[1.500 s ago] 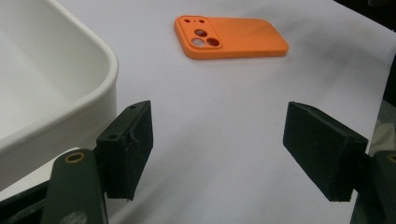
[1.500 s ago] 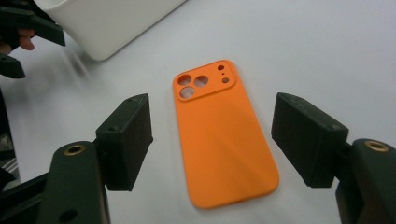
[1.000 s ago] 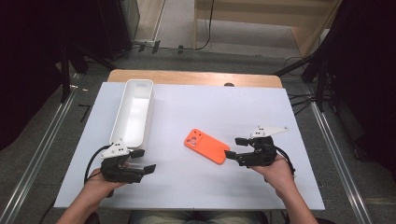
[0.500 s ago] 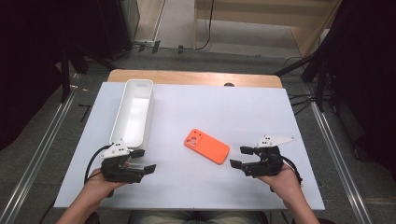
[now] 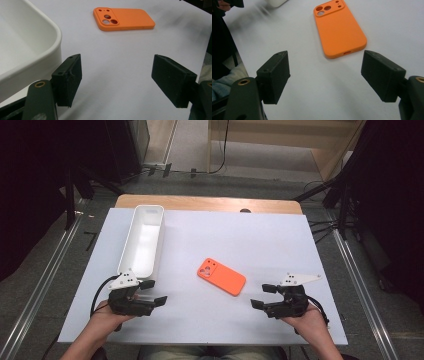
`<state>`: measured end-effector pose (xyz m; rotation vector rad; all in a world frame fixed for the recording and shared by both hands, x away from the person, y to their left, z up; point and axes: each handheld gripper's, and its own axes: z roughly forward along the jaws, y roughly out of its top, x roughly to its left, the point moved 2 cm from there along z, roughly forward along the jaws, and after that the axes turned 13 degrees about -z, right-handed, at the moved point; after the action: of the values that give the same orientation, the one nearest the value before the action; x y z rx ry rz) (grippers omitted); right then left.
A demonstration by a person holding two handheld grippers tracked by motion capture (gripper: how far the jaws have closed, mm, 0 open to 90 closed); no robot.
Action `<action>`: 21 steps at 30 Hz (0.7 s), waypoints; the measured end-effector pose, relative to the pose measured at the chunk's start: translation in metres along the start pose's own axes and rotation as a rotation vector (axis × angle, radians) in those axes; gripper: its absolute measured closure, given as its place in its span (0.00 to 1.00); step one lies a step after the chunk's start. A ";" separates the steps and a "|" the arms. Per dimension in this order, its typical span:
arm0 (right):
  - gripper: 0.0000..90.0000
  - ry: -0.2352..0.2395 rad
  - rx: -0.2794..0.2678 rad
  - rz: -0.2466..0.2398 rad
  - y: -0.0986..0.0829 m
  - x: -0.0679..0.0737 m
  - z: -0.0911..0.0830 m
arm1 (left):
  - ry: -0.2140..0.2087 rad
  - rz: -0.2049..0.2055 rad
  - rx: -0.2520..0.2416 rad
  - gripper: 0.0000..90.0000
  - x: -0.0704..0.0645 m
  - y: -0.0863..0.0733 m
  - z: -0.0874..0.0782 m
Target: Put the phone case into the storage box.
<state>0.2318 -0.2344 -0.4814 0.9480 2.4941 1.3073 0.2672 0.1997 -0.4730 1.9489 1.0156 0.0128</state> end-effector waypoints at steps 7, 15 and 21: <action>0.24 0.001 -0.002 0.018 0.001 -0.002 -0.001 | -0.003 -0.001 0.000 0.27 0.000 0.000 0.000; 0.24 0.000 -0.014 0.006 0.003 -0.004 -0.002 | -0.006 0.001 0.003 0.27 -0.001 0.000 0.001; 0.24 0.001 -0.015 -0.004 0.007 -0.004 -0.002 | -0.005 0.002 0.004 0.27 0.000 0.000 0.001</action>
<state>0.2373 -0.2353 -0.4748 0.9392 2.4822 1.3230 0.2672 0.1991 -0.4731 1.9528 1.0105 0.0069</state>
